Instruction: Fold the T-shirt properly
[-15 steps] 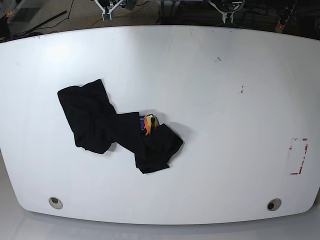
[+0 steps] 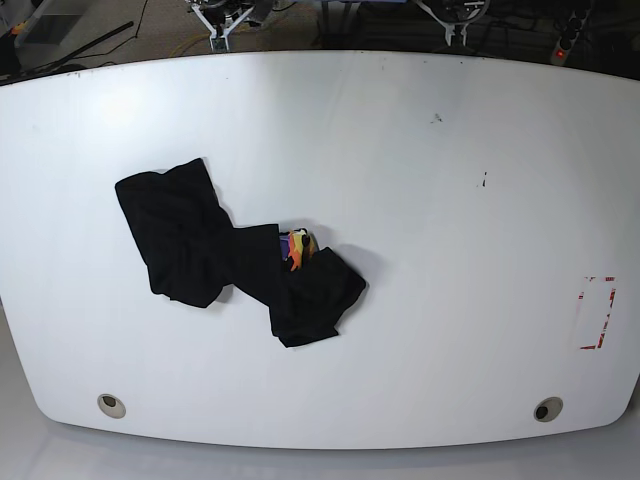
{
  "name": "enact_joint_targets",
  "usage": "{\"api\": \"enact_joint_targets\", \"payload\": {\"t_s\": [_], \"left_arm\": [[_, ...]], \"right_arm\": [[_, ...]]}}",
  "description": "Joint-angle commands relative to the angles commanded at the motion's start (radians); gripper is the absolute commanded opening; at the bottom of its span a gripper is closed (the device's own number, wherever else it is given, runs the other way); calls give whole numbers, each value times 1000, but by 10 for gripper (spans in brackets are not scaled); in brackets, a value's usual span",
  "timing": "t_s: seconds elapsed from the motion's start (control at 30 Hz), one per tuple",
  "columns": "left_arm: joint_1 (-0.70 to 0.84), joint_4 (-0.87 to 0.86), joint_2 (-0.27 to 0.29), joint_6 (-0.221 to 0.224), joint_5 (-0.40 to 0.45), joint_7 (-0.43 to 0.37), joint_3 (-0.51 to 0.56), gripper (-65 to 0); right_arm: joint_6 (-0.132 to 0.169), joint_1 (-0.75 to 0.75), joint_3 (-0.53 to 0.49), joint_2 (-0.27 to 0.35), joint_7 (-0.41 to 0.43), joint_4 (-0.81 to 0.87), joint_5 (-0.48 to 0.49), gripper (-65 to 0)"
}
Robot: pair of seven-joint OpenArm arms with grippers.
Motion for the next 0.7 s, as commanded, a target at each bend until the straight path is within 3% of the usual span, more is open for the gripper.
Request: {"api": "enact_joint_targets", "payload": {"t_s": [0.13, 0.33, 0.7], "left_arm": [[64, 114, 2, -2, 0, 0, 0, -282], [186, 342, 2, -2, 0, 46, 0, -282], [468, 789, 0, -3, 0, 54, 0, -282]], "right_arm": [[0, -92, 0, 0, -8, 149, 8, -398], [5, -212, 0, -2, -91, 344, 8, -401], [8, -476, 2, -3, -123, 735, 11, -401]]}}
